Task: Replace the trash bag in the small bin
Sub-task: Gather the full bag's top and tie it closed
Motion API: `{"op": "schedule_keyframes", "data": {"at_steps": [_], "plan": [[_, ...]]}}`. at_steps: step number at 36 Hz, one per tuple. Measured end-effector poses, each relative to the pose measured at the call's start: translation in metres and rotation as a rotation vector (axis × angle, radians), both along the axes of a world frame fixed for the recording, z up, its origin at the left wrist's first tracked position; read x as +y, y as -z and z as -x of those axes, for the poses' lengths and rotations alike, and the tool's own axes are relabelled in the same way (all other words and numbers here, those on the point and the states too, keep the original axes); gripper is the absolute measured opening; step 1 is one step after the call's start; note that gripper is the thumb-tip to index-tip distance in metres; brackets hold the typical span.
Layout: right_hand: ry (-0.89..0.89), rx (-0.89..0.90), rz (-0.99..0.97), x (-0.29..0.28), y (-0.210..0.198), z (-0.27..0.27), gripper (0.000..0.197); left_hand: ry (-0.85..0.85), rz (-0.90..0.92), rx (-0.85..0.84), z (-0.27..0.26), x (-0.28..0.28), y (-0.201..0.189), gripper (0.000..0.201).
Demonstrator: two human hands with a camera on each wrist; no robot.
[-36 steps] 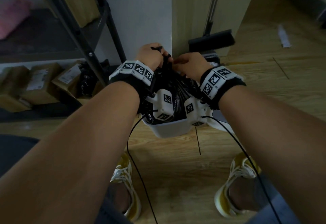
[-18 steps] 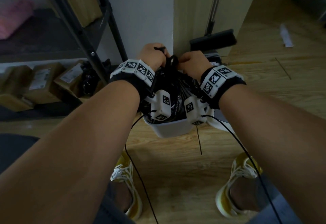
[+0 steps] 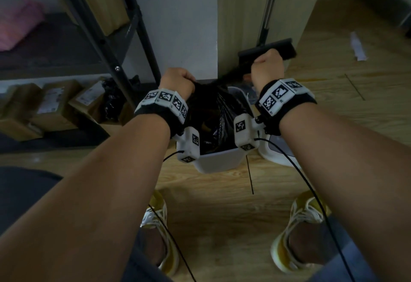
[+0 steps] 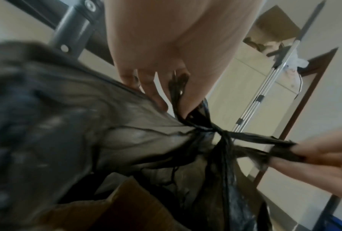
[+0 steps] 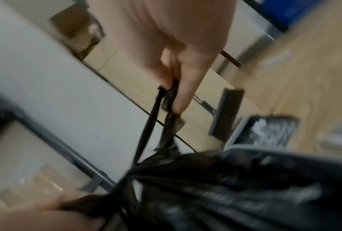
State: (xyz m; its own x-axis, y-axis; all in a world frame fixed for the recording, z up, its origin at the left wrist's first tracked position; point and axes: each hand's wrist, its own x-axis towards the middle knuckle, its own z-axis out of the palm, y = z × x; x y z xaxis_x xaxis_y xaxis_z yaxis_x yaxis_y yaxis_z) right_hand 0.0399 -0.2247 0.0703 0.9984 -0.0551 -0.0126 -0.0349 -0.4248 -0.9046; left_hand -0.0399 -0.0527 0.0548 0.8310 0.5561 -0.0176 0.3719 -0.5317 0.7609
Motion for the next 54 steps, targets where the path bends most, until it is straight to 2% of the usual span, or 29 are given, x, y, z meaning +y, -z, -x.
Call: {"op": "schedule_keyframes", "data": {"at_steps": [6,9,13,18,22,26,29,31,34,37,40,43,47,54], "plan": [[0.069,-0.023,0.214,-0.021,0.009,-0.007,0.012,-0.057,-0.089,0.129,0.006,0.006,0.006,0.024],[0.079,0.068,0.296,-0.029,0.014,-0.008,0.03,-0.102,-0.123,0.17,0.012,0.007,0.007,0.026],[0.023,0.117,0.427,-0.035,0.027,-0.003,0.037,-0.116,-0.099,0.21,0.019,0.006,0.008,0.03],[-0.095,0.121,0.52,-0.026,0.032,0.001,0.042,-0.014,-0.139,0.248,0.018,0.005,0.012,0.031],[-0.305,0.051,0.47,-0.008,0.02,0.017,0.037,0.036,-0.118,0.217,0.016,0.002,0.012,0.03],[-0.472,0.01,0.452,0.016,0.018,0.024,0.035,0.049,-0.076,0.215,0.015,0.0,0.011,0.021],[-0.533,0.028,0.537,0.027,0.023,0.027,0.036,0.094,-0.058,0.229,0.016,0.0,0.012,0.013],[-0.524,0.039,0.612,0.03,0.027,0.027,0.03,0.113,-0.071,0.219,0.017,0.004,0.016,0.017],[-0.484,0.045,0.666,0.028,0.034,0.023,0.03,0.126,-0.105,0.172,0.02,0.01,0.019,0.018],[-0.451,0.044,0.636,0.023,0.038,0.018,0.036,0.121,-0.12,0.127,0.022,0.013,0.021,0.016],[-0.484,0.017,0.562,0.02,0.039,0.014,0.03,0.08,-0.123,0.114,0.022,0.014,0.024,0.015],[-0.495,-0.02,0.528,0.016,0.039,0.015,0.033,0.052,-0.121,0.11,0.022,0.015,0.024,0.016],[-0.479,-0.075,0.618,0.012,0.04,0.011,0.032,0.031,-0.149,0.165,0.018,0.017,0.024,0.017],[-0.363,0.056,0.802,0.0,0.056,-0.01,0.032,-0.061,-0.167,0.315,0.01,0.025,0.041,0.02]]}}
